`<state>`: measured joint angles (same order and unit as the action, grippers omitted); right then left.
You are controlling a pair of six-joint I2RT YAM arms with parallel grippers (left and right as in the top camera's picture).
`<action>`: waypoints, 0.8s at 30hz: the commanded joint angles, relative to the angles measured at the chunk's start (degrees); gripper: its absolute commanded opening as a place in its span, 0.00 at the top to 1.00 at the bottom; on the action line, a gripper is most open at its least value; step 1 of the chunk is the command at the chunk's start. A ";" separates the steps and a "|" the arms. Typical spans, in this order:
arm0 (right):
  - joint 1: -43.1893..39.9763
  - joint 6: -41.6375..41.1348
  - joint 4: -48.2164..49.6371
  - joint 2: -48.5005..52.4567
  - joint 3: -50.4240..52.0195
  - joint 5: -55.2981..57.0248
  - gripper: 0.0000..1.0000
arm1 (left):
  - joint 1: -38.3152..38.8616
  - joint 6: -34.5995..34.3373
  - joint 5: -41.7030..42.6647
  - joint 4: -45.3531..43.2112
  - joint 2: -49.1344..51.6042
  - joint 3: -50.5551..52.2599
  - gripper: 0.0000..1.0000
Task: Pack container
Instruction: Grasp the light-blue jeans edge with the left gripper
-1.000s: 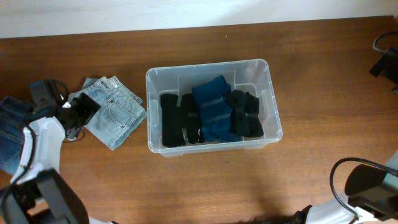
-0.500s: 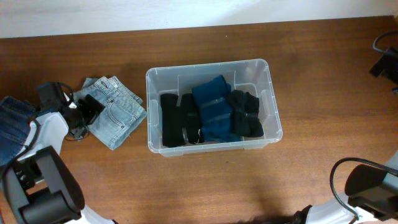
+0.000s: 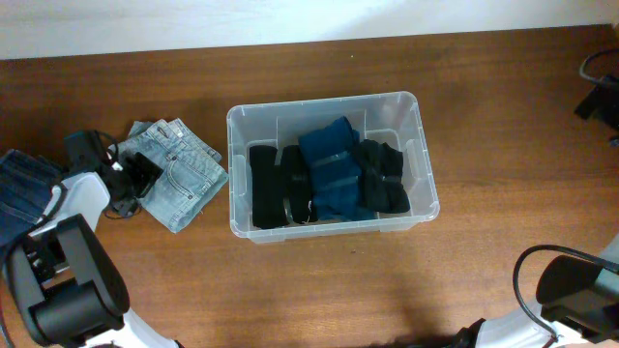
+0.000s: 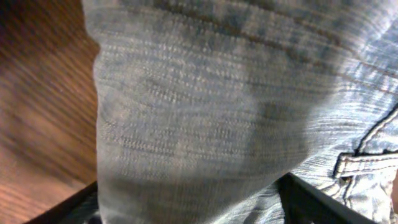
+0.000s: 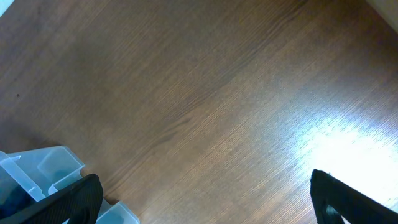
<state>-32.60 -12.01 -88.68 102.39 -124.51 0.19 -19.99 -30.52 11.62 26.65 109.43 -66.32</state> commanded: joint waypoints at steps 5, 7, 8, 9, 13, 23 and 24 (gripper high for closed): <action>-0.09 -0.24 -0.04 -0.02 0.13 0.50 0.01 | -0.15 -0.28 -0.90 -0.70 4.24 -0.37 0.50; -0.09 -0.24 -0.04 -0.02 0.13 0.50 0.01 | -0.17 -0.28 -0.90 -0.70 4.24 -0.37 0.59; -0.09 -0.24 -0.04 -0.02 0.13 0.50 0.01 | -0.20 -0.26 -0.90 -0.70 4.24 -0.37 0.71; -0.09 -0.24 -0.04 -0.02 0.13 0.50 0.01 | -0.22 -0.07 -0.92 -0.66 4.24 -0.37 0.85; -0.09 -0.24 -0.04 -0.02 0.13 0.50 0.01 | -0.20 0.39 -0.90 -0.44 3.52 -0.94 0.99; -0.09 -0.24 -0.04 -0.02 0.13 0.50 0.01 | -0.13 0.59 0.15 6.25 -5.05 -7.61 0.99; -0.09 -0.24 -0.04 -0.02 0.13 0.50 0.01 | -0.13 0.61 0.15 7.23 -6.36 -8.72 0.99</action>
<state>-32.60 -12.01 -88.68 102.39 -124.51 0.21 -20.16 -30.87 12.16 32.77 109.23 -71.29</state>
